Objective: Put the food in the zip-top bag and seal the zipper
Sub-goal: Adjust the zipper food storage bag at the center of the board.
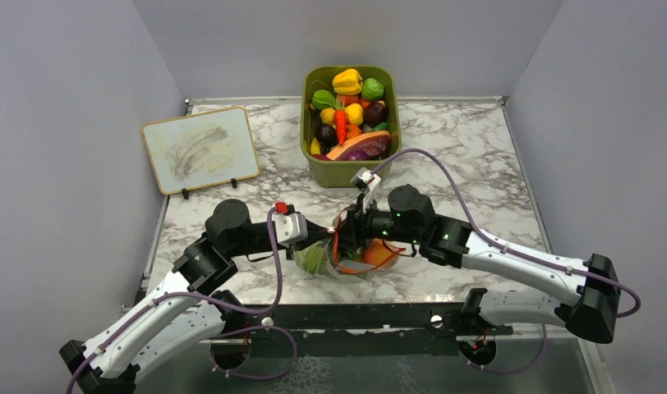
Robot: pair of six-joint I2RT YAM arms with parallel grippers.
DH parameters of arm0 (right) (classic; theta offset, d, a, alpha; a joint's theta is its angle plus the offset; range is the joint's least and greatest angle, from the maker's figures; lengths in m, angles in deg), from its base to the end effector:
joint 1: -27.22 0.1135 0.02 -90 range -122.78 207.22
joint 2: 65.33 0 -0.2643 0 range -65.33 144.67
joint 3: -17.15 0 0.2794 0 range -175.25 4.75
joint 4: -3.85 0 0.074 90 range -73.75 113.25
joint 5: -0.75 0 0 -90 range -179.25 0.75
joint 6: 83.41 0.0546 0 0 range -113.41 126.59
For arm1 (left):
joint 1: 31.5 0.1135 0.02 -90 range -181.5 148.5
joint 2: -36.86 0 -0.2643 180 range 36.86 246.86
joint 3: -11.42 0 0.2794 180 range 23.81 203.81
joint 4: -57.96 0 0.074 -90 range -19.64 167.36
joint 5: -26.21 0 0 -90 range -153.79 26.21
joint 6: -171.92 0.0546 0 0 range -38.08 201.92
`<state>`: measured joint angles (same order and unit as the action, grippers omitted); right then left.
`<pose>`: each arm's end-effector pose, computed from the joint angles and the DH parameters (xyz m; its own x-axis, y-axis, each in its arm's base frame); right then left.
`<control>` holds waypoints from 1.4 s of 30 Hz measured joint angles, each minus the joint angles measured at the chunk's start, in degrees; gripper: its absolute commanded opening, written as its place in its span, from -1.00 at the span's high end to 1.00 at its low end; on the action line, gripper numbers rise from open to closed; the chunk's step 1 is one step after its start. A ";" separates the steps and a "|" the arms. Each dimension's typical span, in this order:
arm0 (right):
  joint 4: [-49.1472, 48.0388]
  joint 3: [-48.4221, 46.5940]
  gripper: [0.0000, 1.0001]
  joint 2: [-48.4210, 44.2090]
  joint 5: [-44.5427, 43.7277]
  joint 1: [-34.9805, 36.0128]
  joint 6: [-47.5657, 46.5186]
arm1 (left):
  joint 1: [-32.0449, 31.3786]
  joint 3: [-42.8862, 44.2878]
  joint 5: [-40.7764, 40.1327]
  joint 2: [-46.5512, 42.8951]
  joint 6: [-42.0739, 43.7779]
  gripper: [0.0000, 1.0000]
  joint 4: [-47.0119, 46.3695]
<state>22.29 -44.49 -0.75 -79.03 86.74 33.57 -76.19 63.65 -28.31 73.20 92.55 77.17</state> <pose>0.1461 0.2674 0.2913 -0.5876 -0.1181 -0.8005 -0.7466 0.4605 0.4801 0.1157 -0.1590 0.3398 0.1412 0.0716 -0.9874 0.9753 0.1610 0.1511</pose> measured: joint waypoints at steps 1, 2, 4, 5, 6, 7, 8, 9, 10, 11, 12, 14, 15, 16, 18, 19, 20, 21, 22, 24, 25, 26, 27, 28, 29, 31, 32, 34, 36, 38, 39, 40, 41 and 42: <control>-0.72 0.00 0.41 0.96 0.20 0.02 0.20 | 0.00 0.00 -0.17 -0.02 0.00 1.00 0.28; -1.31 0.00 0.41 1.75 0.24 0.13 0.26 | 0.00 0.00 -0.57 -0.07 -0.02 1.00 0.44; -1.90 -0.22 0.41 3.06 0.15 0.48 0.31 | 0.00 0.00 -1.57 -0.35 -0.02 1.00 0.81; -2.01 -0.39 0.41 3.69 0.07 0.74 0.31 | 0.00 0.00 -2.12 -0.44 -0.02 1.00 0.94; -1.97 -0.68 0.42 4.52 -0.09 1.07 0.26 | 0.00 0.00 -2.49 -0.70 -0.02 1.00 1.31; -1.92 -0.96 0.42 5.18 -0.28 1.33 0.22 | 0.00 0.00 -2.99 -0.87 -0.02 1.00 1.51; -1.81 -1.31 0.43 5.77 -0.50 1.60 0.20 | 0.00 0.00 -3.45 -1.01 -0.02 1.00 1.64; -1.70 -1.68 0.43 6.38 -0.83 1.88 0.20 | 0.00 0.00 -3.87 -1.09 -0.02 1.00 1.75; -1.55 -2.08 0.44 6.97 -1.38 2.16 0.20 | 0.00 0.00 -4.09 -1.16 -0.02 1.00 1.86; -1.33 -2.40 0.44 7.48 -1.90 2.43 0.20 | 0.00 0.00 -4.46 -1.27 -0.02 1.00 1.99; -1.01 -2.86 0.44 7.91 -2.62 2.62 0.17 | 0.07 0.00 -4.81 -1.46 -0.02 1.00 2.12; 0.17 -4.07 0.45 8.72 -3.98 3.02 0.04 | 0.11 -0.20 -5.49 -2.19 -0.04 1.00 2.47; 0.57 -4.42 0.45 8.92 -4.44 3.19 -0.07 | 0.11 -0.35 -5.70 -2.56 -0.02 1.00 2.60; 1.01 -4.72 0.45 8.90 -5.01 3.43 -0.11 | 0.11 -0.61 -5.90 -3.10 -0.02 1.00 2.78; 1.68 -5.03 0.45 8.37 -6.14 3.87 -0.22 | 0.11 -0.96 -5.97 -3.93 0.02 1.00 3.17; 2.05 -5.03 0.45 8.02 -6.60 3.89 -0.28 | 0.11 -0.96 -5.97 -4.15 0.13 1.00 3.34; 2.82 -5.07 0.45 7.41 -7.32 3.96 -0.37 | 0.07 -0.96 -5.95 -4.33 0.28 1.00 3.41; 3.65 -5.16 0.45 6.73 -7.91 4.11 -0.52 | 0.04 -0.96 -5.92 -4.39 0.42 1.00 3.39; 4.72 -5.33 0.45 6.01 -8.37 4.15 -0.72 | 0.00 -0.96 -5.95 -4.48 0.52 1.00 3.32; 7.13 -5.86 0.45 4.55 -9.35 4.17 -1.20 | -0.02 -0.96 -5.92 -4.66 0.68 1.00 3.15; 8.41 -6.08 0.44 3.74 -9.79 4.17 -1.46 | -0.04 -0.96 -5.92 -4.76 0.72 1.00 3.08; 9.79 -6.29 0.45 2.82 -10.23 4.17 -1.77 | -0.07 -0.96 -5.92 -4.92 0.81 1.00 2.99; 11.17 -6.56 0.44 1.90 -10.62 4.17 -2.01 | -0.07 -0.96 -5.92 -5.03 0.90 1.00 2.89; 12.50 -6.82 0.44 0.94 -10.84 4.17 -2.32 | -0.07 -0.96 -5.92 -5.09 1.01 1.00 2.84; 13.86 -7.08 0.45 -0.07 -10.93 4.17 -2.75 | -0.11 -0.96 -5.90 -5.11 1.14 1.00 2.82; 16.85 -7.89 0.43 -2.10 -10.91 4.17 -3.74 | -0.17 -0.96 -5.75 -5.09 1.53 1.00 2.82; 18.29 -8.48 0.41 -2.89 -10.86 4.17 -4.35 | -0.17 -0.96 -5.64 -5.09 1.70 1.00 2.84; 21.79 -10.45 0.39 -3.87 -10.78 4.17 -5.64 | -0.17 -0.96 -5.40 -5.03 1.92 1.00 2.84; 24.52 -12.44 0.37 -4.28 -10.54 4.17 -6.93 | -0.17 -0.96 -5.20 -4.85 1.99 1.00 2.84; 25.99 -14.05 0.37 -4.68 -9.66 4.15 -8.26 | -0.17 -0.96 -5.01 -4.59 2.03 1.00 2.84; 26.47 -14.75 0.37 -4.90 -9.09 4.15 -8.98 | -0.17 -0.96 -4.96 -4.46 2.08 1.00 2.84; 26.91 -15.45 0.37 -5.07 -8.48 4.17 -9.64 | -0.17 -0.96 -4.92 -4.33 2.16 1.00 2.82; 27.15 -16.26 0.37 -5.16 -7.74 4.17 -10.45 | -0.17 -0.96 -4.85 -4.22 2.21 1.00 2.82; 27.19 -17.03 0.37 -5.16 -7.21 4.17 -11.08 | -0.17 -0.94 -4.83 -4.13 2.23 1.00 2.82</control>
<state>49.48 -61.51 -5.91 -86.24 90.92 22.49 -76.36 62.71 -33.14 69.07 94.78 79.99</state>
